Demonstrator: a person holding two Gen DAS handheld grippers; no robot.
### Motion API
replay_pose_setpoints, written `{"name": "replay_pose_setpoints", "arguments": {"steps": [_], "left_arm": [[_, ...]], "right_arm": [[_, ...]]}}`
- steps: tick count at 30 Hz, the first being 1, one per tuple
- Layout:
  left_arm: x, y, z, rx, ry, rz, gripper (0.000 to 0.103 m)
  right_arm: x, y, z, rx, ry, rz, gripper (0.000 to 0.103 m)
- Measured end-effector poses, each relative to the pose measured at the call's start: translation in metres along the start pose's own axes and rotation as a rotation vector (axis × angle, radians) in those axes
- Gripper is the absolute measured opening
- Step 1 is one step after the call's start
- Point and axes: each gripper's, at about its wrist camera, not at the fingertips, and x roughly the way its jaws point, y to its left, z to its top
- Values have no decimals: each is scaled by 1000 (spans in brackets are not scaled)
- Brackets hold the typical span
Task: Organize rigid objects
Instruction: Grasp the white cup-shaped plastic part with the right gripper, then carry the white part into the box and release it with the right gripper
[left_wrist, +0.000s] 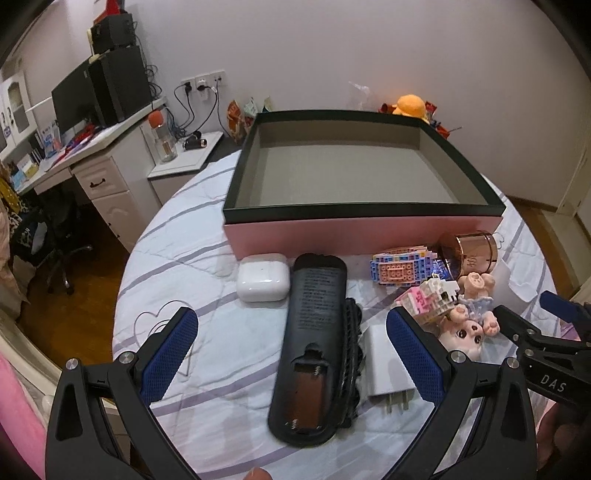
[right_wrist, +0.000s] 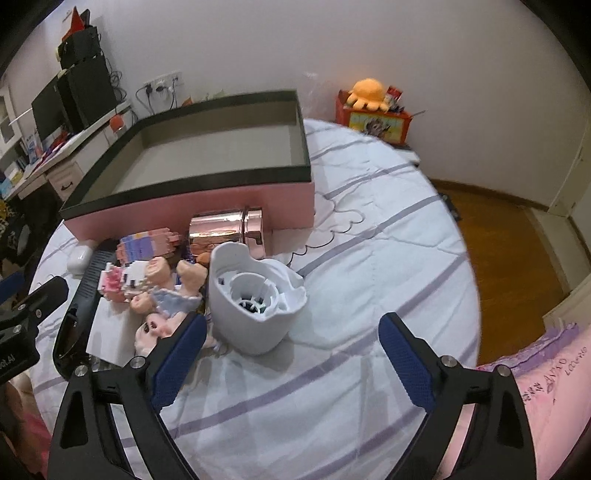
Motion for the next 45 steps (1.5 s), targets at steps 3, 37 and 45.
{"name": "replay_pose_setpoints", "arguments": {"steps": [3,37,45], "left_arm": [[7,-4,4,4,16,8,103],[-10,8,49,-9,3,-59,103],[0,24,94,-40,-33,-42,103]], "right_arm": [[10,-3,4,0,22,54,87],[-35,2,38,-10,-59,114,63],[-32,39,93,-78,-116,123,63]]}}
